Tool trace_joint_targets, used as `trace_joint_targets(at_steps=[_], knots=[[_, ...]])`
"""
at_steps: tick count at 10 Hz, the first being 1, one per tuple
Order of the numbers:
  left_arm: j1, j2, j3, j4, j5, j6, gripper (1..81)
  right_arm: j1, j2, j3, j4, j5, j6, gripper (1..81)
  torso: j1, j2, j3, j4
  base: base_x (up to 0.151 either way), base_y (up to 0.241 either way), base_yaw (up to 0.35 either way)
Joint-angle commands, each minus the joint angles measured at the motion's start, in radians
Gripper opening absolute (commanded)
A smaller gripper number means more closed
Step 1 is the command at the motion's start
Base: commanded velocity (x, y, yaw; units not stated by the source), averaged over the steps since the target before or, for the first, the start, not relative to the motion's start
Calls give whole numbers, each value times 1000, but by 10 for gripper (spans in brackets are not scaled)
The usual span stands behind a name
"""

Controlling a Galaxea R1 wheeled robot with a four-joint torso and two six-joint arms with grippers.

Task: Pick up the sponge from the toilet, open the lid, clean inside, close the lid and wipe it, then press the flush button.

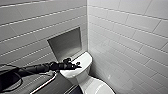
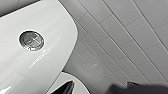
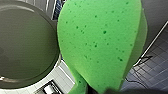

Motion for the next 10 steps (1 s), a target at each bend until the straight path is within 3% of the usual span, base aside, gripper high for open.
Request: trace_joint_targets(at_steps=[1,7,8,10], knots=[[-175,30,-60,-15,77,-19,811,-2,-18,17,7,-75,-1,10,0,0,0,0,0,0,0],[-229,162,-241,-4,131,-22,811,-4,-11,13,10,-74,-1,10,0,0,-1,0,0,0,0],[-240,184,-270,-3,149,-22,10,-4,-11,13,10,-74,-1,10,0,0,-1,0,0,0,0],[-252,215,-314,2,151,-22,10,-7,-9,8,10,-61,-1,10,0,0,-1,0,0,0,0]])
